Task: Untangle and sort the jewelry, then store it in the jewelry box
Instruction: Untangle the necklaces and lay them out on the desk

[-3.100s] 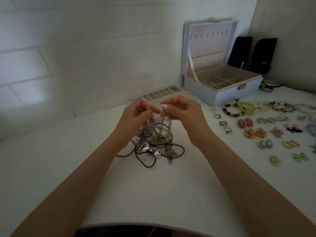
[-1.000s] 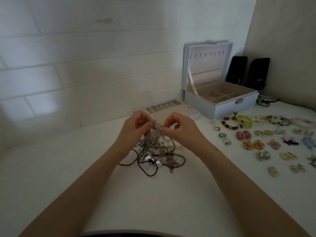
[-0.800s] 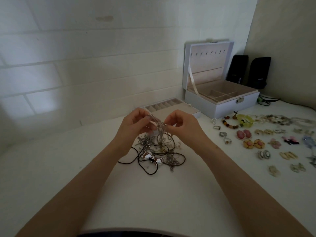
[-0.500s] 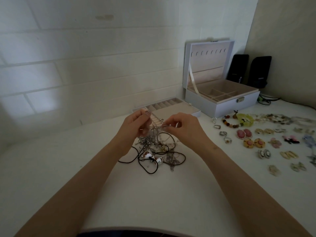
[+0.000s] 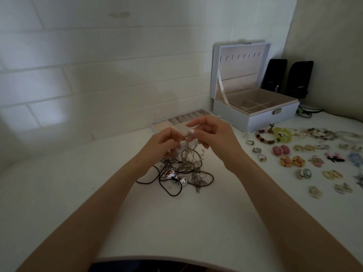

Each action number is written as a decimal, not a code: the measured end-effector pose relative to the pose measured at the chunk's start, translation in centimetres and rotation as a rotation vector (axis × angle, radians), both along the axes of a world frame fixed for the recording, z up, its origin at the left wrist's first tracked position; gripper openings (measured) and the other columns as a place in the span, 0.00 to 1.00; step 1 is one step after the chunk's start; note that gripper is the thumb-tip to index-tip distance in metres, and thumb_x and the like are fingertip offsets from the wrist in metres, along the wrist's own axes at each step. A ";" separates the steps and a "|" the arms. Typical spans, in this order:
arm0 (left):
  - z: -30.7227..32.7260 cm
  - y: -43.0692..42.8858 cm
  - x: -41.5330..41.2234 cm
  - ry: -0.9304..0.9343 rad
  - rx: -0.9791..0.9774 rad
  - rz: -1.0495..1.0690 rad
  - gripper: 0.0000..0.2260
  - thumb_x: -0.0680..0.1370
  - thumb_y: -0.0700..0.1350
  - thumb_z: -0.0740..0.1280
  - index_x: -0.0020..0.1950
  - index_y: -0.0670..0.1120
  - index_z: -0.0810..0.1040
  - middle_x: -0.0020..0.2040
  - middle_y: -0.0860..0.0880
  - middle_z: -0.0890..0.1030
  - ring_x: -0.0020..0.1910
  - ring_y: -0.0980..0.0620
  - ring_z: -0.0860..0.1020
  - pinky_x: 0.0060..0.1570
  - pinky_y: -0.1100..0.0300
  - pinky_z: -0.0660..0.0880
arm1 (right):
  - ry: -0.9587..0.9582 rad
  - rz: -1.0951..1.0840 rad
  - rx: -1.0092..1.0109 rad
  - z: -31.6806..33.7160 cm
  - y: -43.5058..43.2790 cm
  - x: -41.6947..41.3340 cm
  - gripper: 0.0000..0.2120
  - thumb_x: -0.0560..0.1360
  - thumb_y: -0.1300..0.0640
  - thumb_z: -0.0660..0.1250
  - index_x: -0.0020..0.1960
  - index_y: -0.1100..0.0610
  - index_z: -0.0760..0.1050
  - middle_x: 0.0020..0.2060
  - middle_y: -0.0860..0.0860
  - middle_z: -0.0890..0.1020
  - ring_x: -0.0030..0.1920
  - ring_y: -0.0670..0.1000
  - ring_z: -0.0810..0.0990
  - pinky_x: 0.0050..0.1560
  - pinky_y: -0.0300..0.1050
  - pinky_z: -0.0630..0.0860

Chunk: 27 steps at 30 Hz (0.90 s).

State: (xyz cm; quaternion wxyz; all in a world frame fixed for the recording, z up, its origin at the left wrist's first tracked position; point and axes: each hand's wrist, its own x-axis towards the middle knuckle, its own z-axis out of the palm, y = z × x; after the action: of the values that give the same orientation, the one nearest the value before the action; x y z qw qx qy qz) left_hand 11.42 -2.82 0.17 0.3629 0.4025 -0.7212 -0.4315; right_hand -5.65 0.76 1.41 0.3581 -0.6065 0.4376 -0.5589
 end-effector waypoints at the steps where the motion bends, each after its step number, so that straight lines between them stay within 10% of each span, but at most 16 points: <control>1: -0.2 0.0 -0.1 -0.042 -0.030 -0.022 0.04 0.78 0.39 0.63 0.48 0.48 0.76 0.36 0.54 0.76 0.34 0.59 0.73 0.35 0.67 0.69 | -0.018 0.020 0.001 0.1 0.0 0.0 0.06 0.75 0.65 0.68 0.50 0.59 0.79 0.36 0.55 0.84 0.31 0.43 0.75 0.31 0.34 0.68; 6: -0.6 -0.1 -0.1 -0.139 -0.136 -0.033 0.12 0.75 0.45 0.70 0.33 0.54 0.74 0.30 0.59 0.70 0.30 0.60 0.67 0.32 0.72 0.64 | -0.092 0.070 -0.012 0.3 0.0 -0.2 0.06 0.75 0.67 0.67 0.49 0.57 0.78 0.34 0.50 0.83 0.32 0.42 0.76 0.32 0.35 0.69; 11: 0.0 0.2 0.2 0.025 0.006 -0.104 0.12 0.73 0.49 0.66 0.49 0.42 0.81 0.33 0.49 0.73 0.31 0.57 0.71 0.31 0.68 0.66 | 0.019 -0.036 0.013 0.1 -0.2 -0.3 0.11 0.74 0.71 0.64 0.44 0.57 0.79 0.34 0.50 0.80 0.30 0.39 0.74 0.32 0.32 0.69; 21: 0.2 0.4 -0.1 0.180 0.095 -0.058 0.10 0.80 0.41 0.60 0.47 0.42 0.81 0.35 0.49 0.82 0.32 0.54 0.80 0.32 0.65 0.75 | 0.198 -0.042 0.077 -0.8 -0.2 0.7 0.09 0.69 0.53 0.75 0.44 0.55 0.77 0.39 0.49 0.80 0.35 0.43 0.73 0.36 0.31 0.70; 27: 0.1 0.2 0.1 0.115 0.033 -0.059 0.09 0.78 0.44 0.63 0.42 0.44 0.80 0.31 0.54 0.79 0.31 0.58 0.76 0.31 0.67 0.72 | 0.250 -0.106 0.003 -0.8 -0.1 0.8 0.08 0.68 0.58 0.76 0.39 0.53 0.76 0.30 0.40 0.73 0.30 0.41 0.66 0.32 0.29 0.65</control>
State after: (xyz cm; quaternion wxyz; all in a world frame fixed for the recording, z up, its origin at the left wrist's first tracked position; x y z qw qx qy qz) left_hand 11.56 -2.62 0.32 0.3842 0.3617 -0.7035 -0.4762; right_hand -4.81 0.62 0.62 0.2717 -0.6467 0.5113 -0.4965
